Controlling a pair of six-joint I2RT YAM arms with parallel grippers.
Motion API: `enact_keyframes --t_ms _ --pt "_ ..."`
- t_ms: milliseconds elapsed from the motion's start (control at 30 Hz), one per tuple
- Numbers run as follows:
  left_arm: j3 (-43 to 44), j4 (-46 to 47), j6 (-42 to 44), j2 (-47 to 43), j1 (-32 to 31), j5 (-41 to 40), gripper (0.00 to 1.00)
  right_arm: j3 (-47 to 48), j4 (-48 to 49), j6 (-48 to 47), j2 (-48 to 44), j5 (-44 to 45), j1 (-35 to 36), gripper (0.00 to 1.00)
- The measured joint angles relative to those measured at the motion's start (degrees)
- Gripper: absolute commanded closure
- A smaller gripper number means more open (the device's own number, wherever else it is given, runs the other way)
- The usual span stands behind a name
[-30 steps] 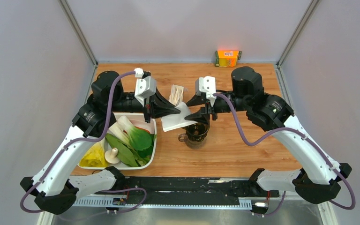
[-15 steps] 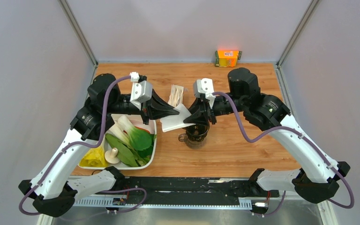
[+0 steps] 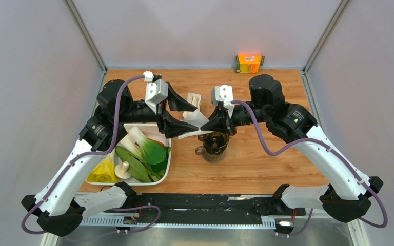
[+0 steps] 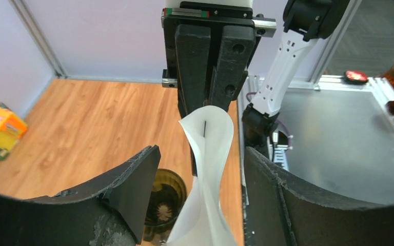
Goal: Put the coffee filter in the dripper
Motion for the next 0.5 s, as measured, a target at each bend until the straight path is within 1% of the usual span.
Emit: enact_keyframes --t_ms 67,167,233,267,300,333,367,433,467,500 --pt "-0.26 1.73 -4.0 0.61 0.0 0.02 0.28 -0.22 0.33 -0.2 -0.02 0.9 0.0 1.0" --pt "-1.77 6.88 -11.43 1.86 -0.02 0.33 0.28 -0.9 1.05 -0.26 -0.2 2.4 0.0 1.0" --pt "-3.08 9.4 -15.52 2.43 -0.17 -0.07 0.33 -0.96 1.31 -0.28 -0.2 3.28 0.0 1.0" --pt "-3.63 10.49 -17.09 2.67 -0.35 -0.37 0.44 -0.96 1.38 -0.28 -0.2 3.5 0.0 1.0" --pt "-3.98 11.32 -18.64 2.89 -0.5 -0.61 0.64 -0.96 1.53 -0.26 -0.28 3.76 0.0 1.0" --pt "-4.24 12.17 -20.02 3.08 -0.7 -0.76 0.74 -0.96 1.62 -0.26 -0.35 3.85 0.0 1.0" --pt "-4.44 13.25 -21.29 3.3 -0.94 -0.81 0.89 -0.96 1.73 -0.24 -0.39 3.89 0.0 1.0" --pt "-4.63 15.08 -23.08 3.43 -1.18 -0.83 0.99 -1.16 1.92 -0.22 -0.61 3.85 0.0 1.0" --pt "-4.81 16.06 -23.54 3.43 -1.18 -0.85 0.99 -1.44 2.19 -0.22 -0.81 3.85 0.0 0.94" --pt "-5.01 16.72 -23.96 3.41 -1.16 -0.72 1.0 -1.81 2.67 -0.2 -1.14 3.82 0.0 0.78"
